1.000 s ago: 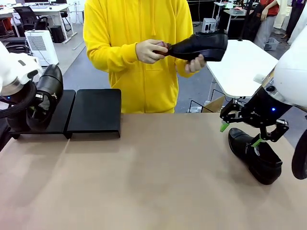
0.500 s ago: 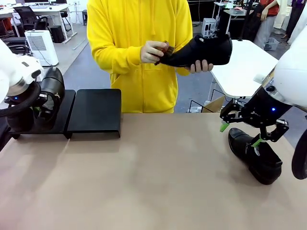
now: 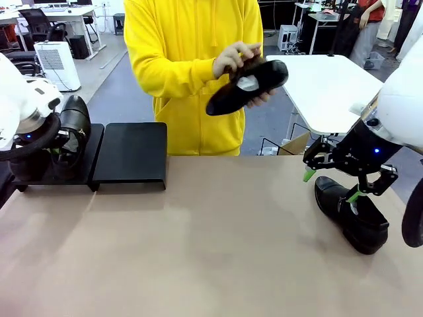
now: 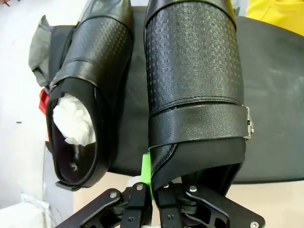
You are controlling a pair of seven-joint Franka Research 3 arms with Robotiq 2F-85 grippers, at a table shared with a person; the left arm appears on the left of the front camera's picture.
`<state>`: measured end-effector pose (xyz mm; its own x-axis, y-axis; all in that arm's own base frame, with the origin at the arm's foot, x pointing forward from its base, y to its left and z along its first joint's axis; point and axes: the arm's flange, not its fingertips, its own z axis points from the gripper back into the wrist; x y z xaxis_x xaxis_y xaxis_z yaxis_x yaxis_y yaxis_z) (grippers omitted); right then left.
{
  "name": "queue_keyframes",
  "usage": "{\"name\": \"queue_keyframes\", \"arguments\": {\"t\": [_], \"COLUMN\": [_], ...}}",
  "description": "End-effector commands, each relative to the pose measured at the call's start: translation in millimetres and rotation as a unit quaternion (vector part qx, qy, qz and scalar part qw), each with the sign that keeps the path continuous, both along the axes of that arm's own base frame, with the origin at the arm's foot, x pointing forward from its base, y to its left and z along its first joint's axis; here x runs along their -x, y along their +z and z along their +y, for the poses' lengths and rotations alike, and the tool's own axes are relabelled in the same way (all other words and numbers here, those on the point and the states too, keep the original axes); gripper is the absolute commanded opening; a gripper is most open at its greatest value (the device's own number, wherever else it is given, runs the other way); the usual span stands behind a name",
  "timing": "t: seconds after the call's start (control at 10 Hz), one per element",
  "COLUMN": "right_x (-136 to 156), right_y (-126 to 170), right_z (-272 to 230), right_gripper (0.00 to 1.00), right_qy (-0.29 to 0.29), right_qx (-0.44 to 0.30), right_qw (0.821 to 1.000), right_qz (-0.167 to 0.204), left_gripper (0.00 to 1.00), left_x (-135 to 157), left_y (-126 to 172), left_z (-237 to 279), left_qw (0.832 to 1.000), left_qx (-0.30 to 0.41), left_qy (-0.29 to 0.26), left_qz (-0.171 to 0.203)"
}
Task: Organize the shoes by placing them on the stand.
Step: Place the Shoe from the middle of the table onto the Shoes Stand.
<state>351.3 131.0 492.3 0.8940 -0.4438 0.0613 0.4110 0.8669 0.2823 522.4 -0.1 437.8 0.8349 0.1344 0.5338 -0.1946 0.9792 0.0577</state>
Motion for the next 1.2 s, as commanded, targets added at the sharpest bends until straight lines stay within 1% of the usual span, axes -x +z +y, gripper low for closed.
{"name": "queue_keyframes", "arguments": {"t": [0.0,0.1,0.5,0.6,0.8,0.9,1.0,1.1], "right_x": [-3.2,-3.2,-3.2,-3.2,-3.2,-3.2,-3.2,-3.2], "right_y": [2.7,2.7,2.7,2.7,2.7,2.7,2.7,2.7], "right_z": [-0.9,-0.9,-0.9,-0.9,-0.9,-0.9,-0.9,-0.9], "right_gripper": [1.00,1.00,1.00,1.00,1.00,1.00,1.00,1.00], "right_qy": [0.011,0.011,0.011,0.011,0.011,0.011,0.011,0.011], "right_qx": [-0.004,-0.004,-0.004,-0.004,-0.004,-0.004,-0.004,-0.004], "right_qw": [1.000,1.000,1.000,1.000,1.000,1.000,1.000,1.000], "right_qz": [-0.002,-0.002,-0.002,-0.002,-0.002,-0.002,-0.002,-0.002], "left_gripper": [0.00,0.13,0.91,1.00,1.00,1.00,1.00,1.00], "left_x": [-9.7,-11.8,-18.2,-16.7,-7.3,3.8,-14.0,-14.0], "left_y": [5.1,4.2,1.3,3.3,14.3,25.7,8.1,8.1], "left_z": [-1.6,-1.2,2.1,2.9,-1.5,-10.0,3.2,3.2], "left_qw": [1.000,1.000,1.000,1.000,1.000,1.000,1.000,1.000], "left_qx": [0.010,0.009,0.003,-0.002,-0.006,-0.012,0.003,0.003], "left_qy": [0.003,0.003,0.005,0.008,0.000,-0.005,0.001,0.001], "left_qz": [-0.011,-0.011,-0.010,-0.014,-0.018,-0.019,-0.010,-0.010]}}
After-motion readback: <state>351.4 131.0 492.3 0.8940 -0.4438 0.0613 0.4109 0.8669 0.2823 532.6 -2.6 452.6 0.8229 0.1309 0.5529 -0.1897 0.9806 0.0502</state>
